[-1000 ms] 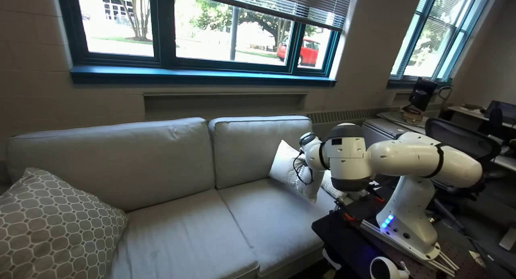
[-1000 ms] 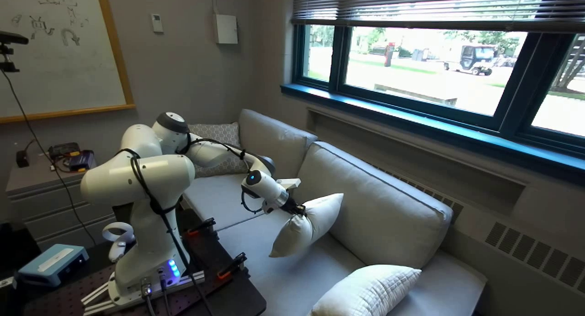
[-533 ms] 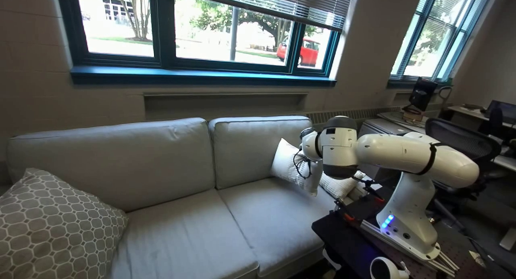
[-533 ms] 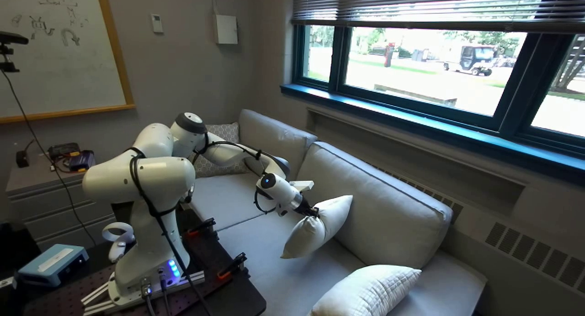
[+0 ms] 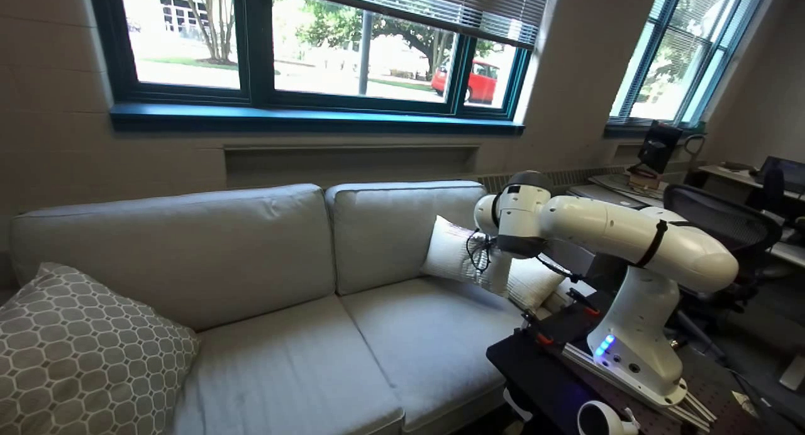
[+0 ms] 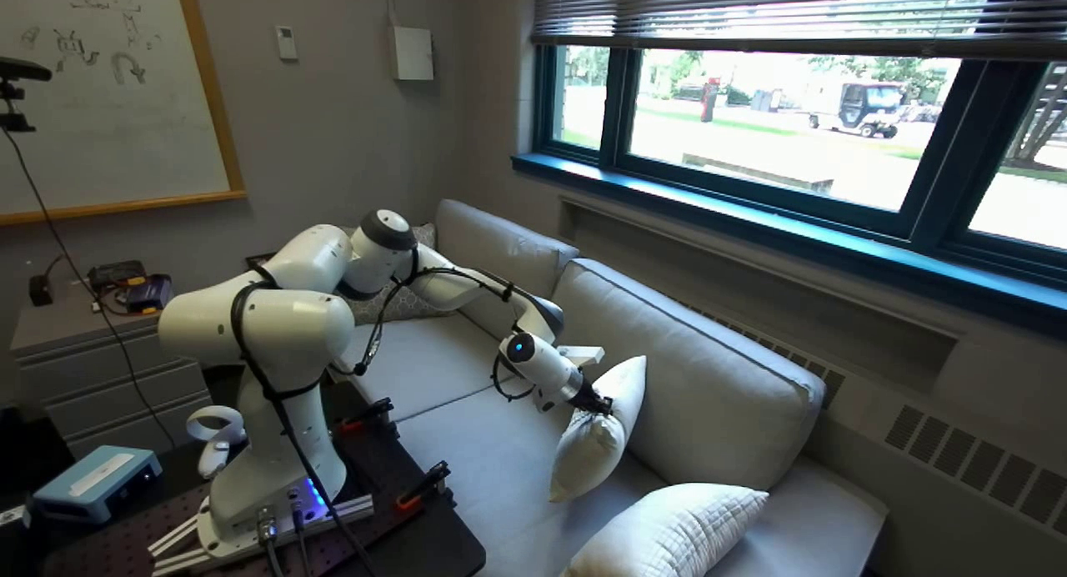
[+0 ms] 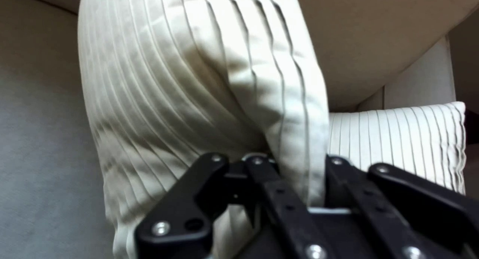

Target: Pick up the pillow and lean it against the handle of the couch, pick up the second pillow and lean it against the first pillow

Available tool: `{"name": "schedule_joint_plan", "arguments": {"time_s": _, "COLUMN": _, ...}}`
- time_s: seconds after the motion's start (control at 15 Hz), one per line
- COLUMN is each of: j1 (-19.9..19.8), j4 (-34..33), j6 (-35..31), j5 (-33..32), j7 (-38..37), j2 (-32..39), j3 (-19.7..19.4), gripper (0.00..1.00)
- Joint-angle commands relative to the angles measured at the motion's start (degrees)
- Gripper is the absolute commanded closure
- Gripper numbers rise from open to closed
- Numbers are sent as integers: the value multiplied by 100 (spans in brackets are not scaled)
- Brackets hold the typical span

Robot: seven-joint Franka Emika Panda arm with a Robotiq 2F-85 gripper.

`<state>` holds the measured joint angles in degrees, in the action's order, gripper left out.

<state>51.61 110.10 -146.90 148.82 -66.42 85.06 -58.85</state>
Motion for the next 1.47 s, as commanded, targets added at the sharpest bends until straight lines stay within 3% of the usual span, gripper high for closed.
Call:
{"name": "schedule_joint_plan", "arguments": {"time_s": 0.0, "j1": -458, "j4": -417, "j6": -227, "j5": 64, "j7": 174, "j2": 1, "j3": 202, "gripper": 93}}
{"name": "schedule_joint_plan", "arguments": {"time_s": 0.2, "j1": -631, "j4": -472, "j6": -396, "j5": 70, "j7": 148, "j2": 2, "j3": 465, "gripper": 93}}
{"name": "schedule_joint_plan", "arguments": {"time_s": 0.6, "j1": -600, "j4": -75, "j6": -635, "j5": 31, "j7": -287, "j2": 11, "j3": 815, "gripper": 93}}
{"name": "schedule_joint_plan", "arguments": {"time_s": 1.4, "j1": -183, "j4": 799, "j6": -1008, "j5": 31, "j7": -972, "j2": 13, "j3": 497, "gripper": 94}}
